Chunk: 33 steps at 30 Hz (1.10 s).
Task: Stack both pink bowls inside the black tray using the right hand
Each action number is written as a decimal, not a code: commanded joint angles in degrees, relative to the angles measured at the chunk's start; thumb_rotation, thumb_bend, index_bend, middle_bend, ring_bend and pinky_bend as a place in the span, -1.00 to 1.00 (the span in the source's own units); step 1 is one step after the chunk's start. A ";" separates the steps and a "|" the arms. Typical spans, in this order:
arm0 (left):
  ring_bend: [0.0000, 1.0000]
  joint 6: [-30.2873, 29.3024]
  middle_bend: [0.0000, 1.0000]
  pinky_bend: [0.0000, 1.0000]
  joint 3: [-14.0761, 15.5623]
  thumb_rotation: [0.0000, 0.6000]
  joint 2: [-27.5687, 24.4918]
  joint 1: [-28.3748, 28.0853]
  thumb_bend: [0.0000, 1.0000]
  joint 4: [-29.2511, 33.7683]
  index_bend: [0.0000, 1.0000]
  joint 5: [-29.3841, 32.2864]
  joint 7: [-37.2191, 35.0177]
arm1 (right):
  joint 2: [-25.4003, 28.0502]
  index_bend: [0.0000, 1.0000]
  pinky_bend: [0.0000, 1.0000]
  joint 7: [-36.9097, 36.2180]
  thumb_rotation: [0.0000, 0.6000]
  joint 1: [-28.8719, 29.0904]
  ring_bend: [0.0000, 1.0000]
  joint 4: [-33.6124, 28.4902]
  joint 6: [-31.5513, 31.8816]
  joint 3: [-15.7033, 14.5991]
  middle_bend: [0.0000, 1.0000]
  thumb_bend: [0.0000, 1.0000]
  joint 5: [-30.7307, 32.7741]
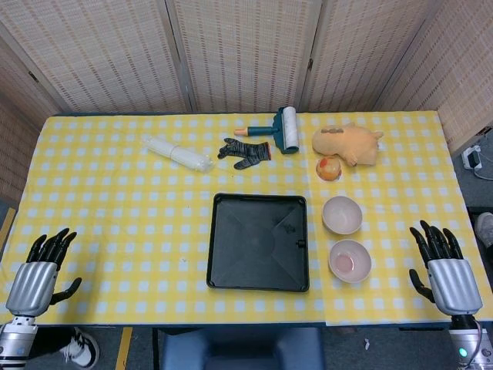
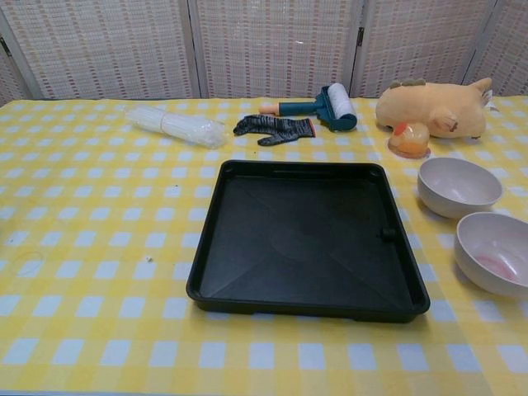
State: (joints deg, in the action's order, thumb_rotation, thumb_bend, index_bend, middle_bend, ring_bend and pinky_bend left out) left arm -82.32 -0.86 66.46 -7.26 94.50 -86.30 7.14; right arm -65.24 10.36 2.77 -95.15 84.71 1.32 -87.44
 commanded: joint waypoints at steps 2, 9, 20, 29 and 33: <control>-0.75 -0.12 -0.87 -0.86 -0.04 1.00 0.23 0.09 -0.36 0.14 -1.00 0.14 0.52 | 0.26 -1.00 -1.00 -0.57 1.00 0.23 -1.00 0.04 -0.68 -0.15 -1.00 -0.13 0.16; -0.75 0.79 -0.87 -0.86 -0.59 1.00 1.43 -1.21 -0.36 -0.13 -1.00 -0.62 0.38 | 1.00 -0.94 -1.00 -0.40 1.00 0.01 -1.00 -0.20 -1.92 -3.30 -1.00 -0.13 -3.37; -0.75 -1.01 -0.87 -0.88 0.06 1.00 0.41 -0.68 -0.36 0.66 -1.00 -2.64 -0.99 | -0.61 -0.36 -1.00 6.73 1.00 0.91 -1.00 0.07 -4.95 -5.76 -1.00 -0.13 -7.40; -0.75 -2.80 -0.87 -0.88 0.32 1.00 -1.57 0.18 -0.36 2.07 -1.00 -3.75 -3.68 | -5.71 -0.22 -1.00 6.93 1.00 5.95 -1.00 4.69 -11.48 -3.72 -1.00 -0.13 -6.69; -0.75 -2.17 -0.87 -0.88 0.31 1.00 -1.81 0.02 -0.37 1.76 -1.00 -3.34 -4.65 | -7.80 -0.19 -1.00 7.01 1.00 7.09 -1.00 6.83 -13.31 -3.80 -1.00 -0.13 -6.39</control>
State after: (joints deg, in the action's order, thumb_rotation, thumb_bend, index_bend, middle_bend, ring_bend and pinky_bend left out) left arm -84.61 -0.56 64.73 -7.20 96.31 -89.73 2.64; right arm -72.74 17.28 9.60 -88.62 71.68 -2.53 -93.97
